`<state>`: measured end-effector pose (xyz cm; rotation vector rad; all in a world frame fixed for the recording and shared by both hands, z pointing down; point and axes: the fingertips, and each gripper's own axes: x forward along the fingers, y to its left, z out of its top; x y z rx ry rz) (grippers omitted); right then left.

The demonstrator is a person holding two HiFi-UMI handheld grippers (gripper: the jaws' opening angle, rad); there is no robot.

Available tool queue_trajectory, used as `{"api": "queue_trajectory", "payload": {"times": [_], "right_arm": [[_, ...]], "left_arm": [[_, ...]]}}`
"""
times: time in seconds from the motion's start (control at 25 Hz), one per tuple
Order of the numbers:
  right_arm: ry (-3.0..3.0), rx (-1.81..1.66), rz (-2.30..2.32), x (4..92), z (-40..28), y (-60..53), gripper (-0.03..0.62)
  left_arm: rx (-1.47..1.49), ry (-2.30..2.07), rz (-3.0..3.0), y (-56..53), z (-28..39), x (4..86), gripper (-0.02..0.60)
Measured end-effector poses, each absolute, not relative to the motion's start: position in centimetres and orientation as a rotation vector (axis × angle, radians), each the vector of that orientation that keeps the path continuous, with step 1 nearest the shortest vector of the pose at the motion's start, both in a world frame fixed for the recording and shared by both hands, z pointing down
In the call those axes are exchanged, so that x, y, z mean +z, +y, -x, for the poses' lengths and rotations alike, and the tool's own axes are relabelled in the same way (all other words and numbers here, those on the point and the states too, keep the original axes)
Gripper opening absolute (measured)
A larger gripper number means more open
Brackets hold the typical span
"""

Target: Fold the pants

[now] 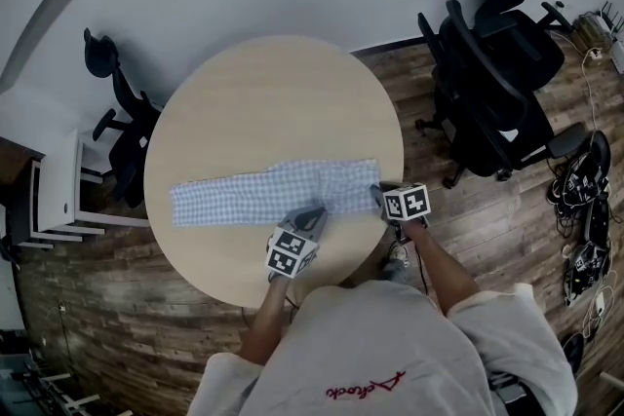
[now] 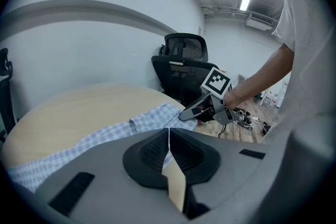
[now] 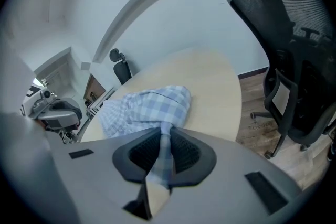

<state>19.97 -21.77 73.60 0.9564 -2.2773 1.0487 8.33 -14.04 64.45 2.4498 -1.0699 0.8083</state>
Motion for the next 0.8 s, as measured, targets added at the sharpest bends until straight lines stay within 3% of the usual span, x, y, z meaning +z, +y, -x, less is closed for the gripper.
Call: {"api": "queue_trajectory", "payload": {"times": [0.48, 0.8], "right_arm": [[-2.253, 1.042, -1.089, 73.0, -32.5, -25.3, 0.069], [-2.27, 1.028, -1.085, 72.0, -33.1, -25.1, 0.069]], "left_arm": [[0.783, -0.984, -2.504, -16.7, -16.9, 64.8, 0.035], [0.77, -0.991, -2.516, -16.8, -17.5, 64.5, 0.035]]}}
